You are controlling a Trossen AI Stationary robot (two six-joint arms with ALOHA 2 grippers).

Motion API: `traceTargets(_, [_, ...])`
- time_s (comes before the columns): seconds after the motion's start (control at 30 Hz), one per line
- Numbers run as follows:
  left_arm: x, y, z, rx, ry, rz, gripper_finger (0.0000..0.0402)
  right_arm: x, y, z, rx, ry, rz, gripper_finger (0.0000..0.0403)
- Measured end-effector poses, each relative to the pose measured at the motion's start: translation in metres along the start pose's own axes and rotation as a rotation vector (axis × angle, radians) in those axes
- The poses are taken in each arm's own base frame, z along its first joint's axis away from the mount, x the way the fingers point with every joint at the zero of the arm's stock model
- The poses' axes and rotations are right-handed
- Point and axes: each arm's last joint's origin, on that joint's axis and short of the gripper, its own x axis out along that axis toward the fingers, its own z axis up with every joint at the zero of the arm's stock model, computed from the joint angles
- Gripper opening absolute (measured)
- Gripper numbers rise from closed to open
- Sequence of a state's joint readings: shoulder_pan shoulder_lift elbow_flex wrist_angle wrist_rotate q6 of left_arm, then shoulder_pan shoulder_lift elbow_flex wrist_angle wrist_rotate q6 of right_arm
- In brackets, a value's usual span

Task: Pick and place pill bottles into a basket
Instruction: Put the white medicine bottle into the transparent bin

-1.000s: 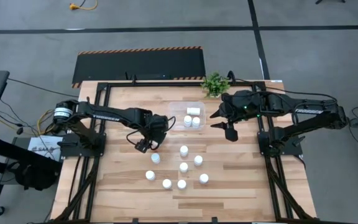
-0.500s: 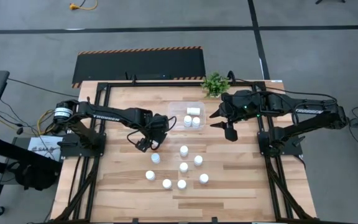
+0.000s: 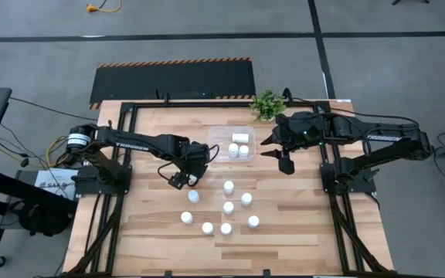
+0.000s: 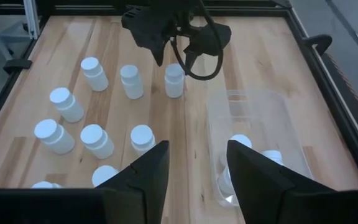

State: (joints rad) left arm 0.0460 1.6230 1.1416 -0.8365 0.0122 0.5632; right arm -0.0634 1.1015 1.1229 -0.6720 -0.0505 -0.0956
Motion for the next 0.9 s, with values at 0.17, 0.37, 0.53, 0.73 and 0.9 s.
traceTargets(0.17, [0.0,0.0,0.0,0.003,0.002,-0.002,0.0279,0.0,-0.003,0.0,0.009,0.001,-0.01,0.0153])
traceTargets(0.37, [0.009,-0.001,0.0,0.002,0.027,-0.032,0.0279,0.0,-0.004,0.0,0.012,0.0,-0.015,0.0149])
traceTargets(0.53, [0.018,-0.001,0.001,-0.002,0.033,-0.073,0.0279,0.0,-0.004,0.0,0.012,-0.004,-0.015,0.0146])
traceTargets(0.73, [0.02,0.001,0.001,0.001,0.028,-0.079,0.0279,0.0,-0.004,0.0,0.012,-0.004,-0.015,0.0146])
traceTargets(0.9, [0.02,0.002,0.002,0.014,0.021,-0.074,0.0279,0.0,-0.004,0.0,0.012,-0.005,-0.015,0.0142])
